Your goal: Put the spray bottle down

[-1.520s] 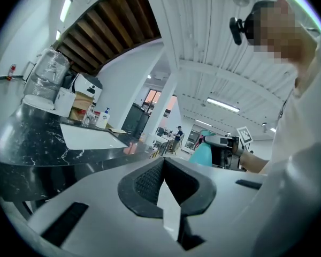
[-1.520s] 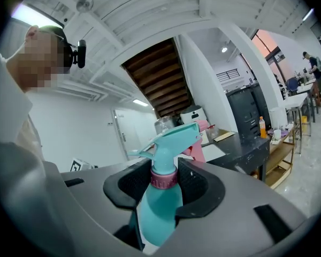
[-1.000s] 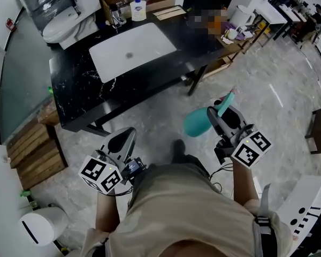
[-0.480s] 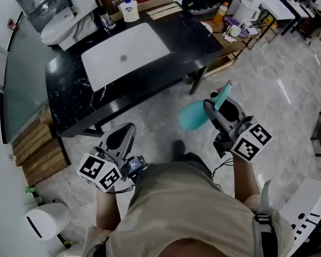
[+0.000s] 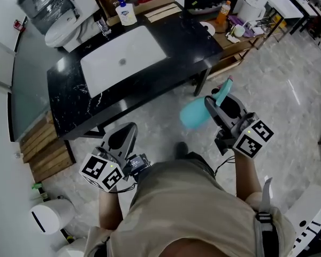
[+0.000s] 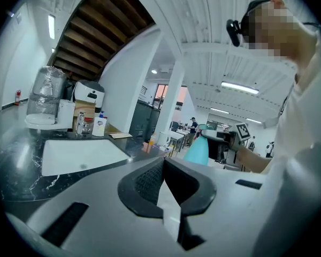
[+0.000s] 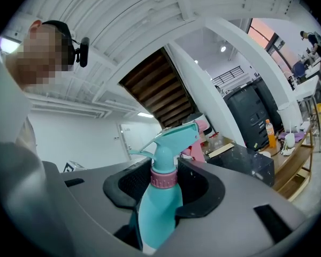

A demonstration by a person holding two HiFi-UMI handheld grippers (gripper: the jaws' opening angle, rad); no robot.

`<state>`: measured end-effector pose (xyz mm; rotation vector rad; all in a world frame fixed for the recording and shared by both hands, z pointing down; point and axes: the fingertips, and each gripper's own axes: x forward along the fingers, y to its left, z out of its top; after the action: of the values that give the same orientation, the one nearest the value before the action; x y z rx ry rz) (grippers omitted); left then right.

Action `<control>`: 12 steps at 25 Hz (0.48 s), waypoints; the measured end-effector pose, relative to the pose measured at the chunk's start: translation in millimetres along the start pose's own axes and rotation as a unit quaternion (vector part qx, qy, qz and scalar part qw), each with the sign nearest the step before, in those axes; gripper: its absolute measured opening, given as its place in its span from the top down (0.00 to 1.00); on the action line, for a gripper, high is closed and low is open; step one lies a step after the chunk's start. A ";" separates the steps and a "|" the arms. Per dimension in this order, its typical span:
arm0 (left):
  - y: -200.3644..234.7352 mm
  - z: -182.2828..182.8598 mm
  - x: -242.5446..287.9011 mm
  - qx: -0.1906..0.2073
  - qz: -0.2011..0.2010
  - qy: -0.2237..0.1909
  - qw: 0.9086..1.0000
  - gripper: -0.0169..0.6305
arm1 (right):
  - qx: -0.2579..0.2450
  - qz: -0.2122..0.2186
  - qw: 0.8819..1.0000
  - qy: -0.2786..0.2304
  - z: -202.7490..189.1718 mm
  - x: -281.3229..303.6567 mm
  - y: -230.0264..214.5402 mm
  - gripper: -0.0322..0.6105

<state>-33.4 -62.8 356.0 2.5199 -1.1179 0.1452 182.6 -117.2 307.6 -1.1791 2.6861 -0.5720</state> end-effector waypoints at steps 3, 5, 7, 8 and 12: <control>-6.9 1.1 13.5 0.005 0.004 0.004 1.000 0.96 | -0.002 0.007 1.000 -0.001 4.7 -1.3 -15.3 0.70; -10.6 1.4 22.3 0.005 0.007 0.006 1.000 0.96 | -0.013 0.012 1.000 0.000 8.8 -0.4 -24.6 0.70; -13.8 2.4 30.3 0.006 0.009 0.009 1.000 0.96 | -0.042 0.024 0.999 0.000 13.5 2.5 -30.7 0.70; -15.2 3.3 34.4 0.007 0.009 0.011 1.000 0.96 | -0.062 0.031 0.998 0.000 16.2 4.2 -32.7 0.70; -20.6 6.9 49.5 0.012 0.013 0.014 1.000 0.96 | -0.113 0.044 0.993 -0.004 27.7 10.2 -45.9 0.70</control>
<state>14.9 -87.1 355.6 2.5171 -1.1457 0.2031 214.7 -160.8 300.8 -1.1030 2.8383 -0.2540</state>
